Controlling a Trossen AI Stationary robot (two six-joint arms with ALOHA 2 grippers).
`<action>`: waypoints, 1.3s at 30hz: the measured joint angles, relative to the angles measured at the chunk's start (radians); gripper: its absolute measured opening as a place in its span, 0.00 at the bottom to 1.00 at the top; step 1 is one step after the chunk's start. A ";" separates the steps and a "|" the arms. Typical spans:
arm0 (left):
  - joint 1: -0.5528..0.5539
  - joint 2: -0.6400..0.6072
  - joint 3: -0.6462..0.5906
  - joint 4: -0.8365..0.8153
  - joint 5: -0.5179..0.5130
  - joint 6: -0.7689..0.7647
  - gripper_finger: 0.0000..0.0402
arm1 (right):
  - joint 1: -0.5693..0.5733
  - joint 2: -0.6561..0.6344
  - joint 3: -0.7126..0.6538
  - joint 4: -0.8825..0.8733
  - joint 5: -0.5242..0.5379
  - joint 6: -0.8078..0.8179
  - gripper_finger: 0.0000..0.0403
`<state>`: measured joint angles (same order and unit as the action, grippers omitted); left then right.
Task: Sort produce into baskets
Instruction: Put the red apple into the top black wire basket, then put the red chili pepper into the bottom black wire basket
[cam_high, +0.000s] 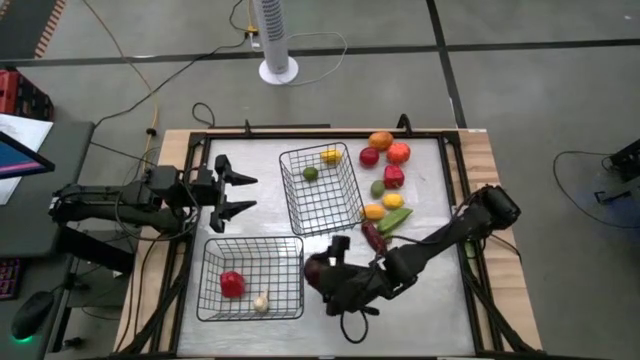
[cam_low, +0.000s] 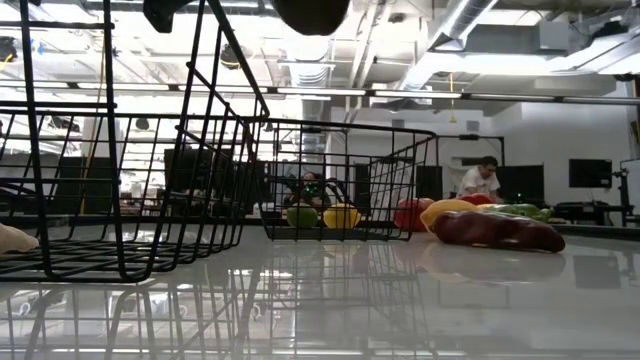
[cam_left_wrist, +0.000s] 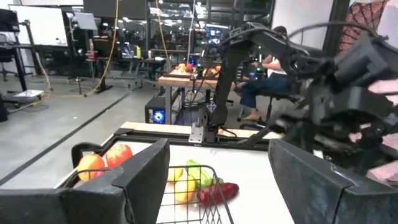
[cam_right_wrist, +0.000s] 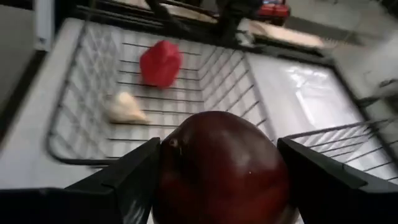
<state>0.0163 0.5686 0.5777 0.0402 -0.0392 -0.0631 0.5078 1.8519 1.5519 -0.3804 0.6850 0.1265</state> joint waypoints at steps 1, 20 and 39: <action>0.000 0.000 0.000 0.000 0.000 0.000 0.65 | -0.010 0.000 0.011 -0.019 0.027 -0.021 0.82; 0.000 0.000 0.000 -0.006 0.002 0.014 0.65 | -0.333 -0.004 0.038 -0.402 -0.068 0.124 0.97; 0.000 0.000 0.000 -0.008 0.004 -0.024 0.65 | 0.055 -0.204 -0.223 -0.746 0.123 0.906 0.95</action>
<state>0.0166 0.5690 0.5777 0.0320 -0.0349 -0.0868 0.5631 1.6478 1.3293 -1.1261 0.8077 1.0322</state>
